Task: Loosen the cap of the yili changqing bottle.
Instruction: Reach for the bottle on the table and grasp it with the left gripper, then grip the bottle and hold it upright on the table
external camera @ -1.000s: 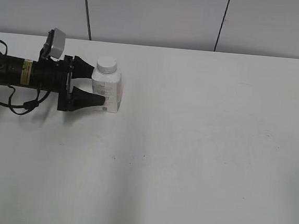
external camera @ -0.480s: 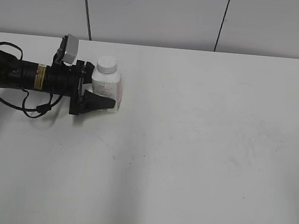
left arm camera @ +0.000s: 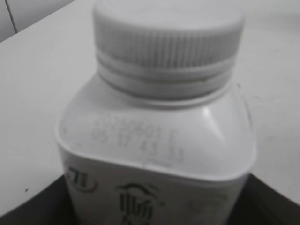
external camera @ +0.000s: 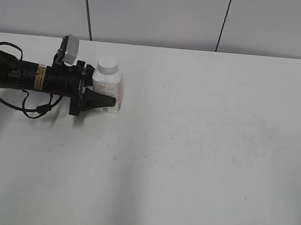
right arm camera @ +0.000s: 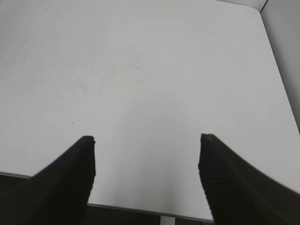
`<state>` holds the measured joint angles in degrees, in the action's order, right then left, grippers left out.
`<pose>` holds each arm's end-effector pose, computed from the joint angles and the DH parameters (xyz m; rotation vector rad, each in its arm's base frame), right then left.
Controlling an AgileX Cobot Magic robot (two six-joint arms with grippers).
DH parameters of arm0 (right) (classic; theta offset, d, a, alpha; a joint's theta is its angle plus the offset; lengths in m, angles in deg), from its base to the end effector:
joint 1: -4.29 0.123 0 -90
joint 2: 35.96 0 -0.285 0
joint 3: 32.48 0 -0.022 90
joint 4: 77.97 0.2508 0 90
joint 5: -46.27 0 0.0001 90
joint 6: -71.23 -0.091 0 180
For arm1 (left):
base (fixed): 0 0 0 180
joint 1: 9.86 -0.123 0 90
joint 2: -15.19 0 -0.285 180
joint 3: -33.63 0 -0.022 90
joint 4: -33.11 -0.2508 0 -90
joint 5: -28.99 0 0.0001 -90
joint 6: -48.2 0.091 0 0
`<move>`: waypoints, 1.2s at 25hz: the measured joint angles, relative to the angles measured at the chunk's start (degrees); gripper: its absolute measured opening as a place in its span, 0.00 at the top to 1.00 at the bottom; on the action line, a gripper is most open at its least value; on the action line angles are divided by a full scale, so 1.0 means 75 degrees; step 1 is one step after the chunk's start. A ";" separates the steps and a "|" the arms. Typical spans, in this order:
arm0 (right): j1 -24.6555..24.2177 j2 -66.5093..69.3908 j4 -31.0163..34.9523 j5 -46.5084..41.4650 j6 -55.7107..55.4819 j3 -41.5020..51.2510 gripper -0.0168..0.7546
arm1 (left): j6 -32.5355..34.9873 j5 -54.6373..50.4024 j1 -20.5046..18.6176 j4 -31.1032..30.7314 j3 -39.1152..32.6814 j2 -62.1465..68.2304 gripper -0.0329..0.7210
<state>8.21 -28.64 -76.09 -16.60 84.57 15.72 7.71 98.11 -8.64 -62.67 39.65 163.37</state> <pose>-0.0086 0.0021 0.2761 -0.3126 2.0426 -0.0619 0.4247 -0.0936 0.0578 1.3428 1.5350 -0.9440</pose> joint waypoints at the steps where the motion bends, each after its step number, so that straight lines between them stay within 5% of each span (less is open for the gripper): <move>1: 0.0000 0.0000 0.0000 0.0000 0.0000 0.0000 0.27 | 0.0000 0.0000 0.0000 0.0004 0.0000 0.0000 0.34; 17: 0.0000 0.0000 0.0000 0.0000 0.0000 0.0000 0.27 | -0.0080 -0.0037 0.0054 0.0042 0.0000 0.0000 0.47; 30: 0.0000 0.0000 0.0000 0.0000 0.0000 0.0000 0.27 | -0.0088 -0.0186 0.1051 0.0469 -0.0774 -0.0830 0.49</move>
<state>8.21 -28.64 -76.09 -16.60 84.57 15.72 7.05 96.72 -0.76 -59.15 33.85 157.14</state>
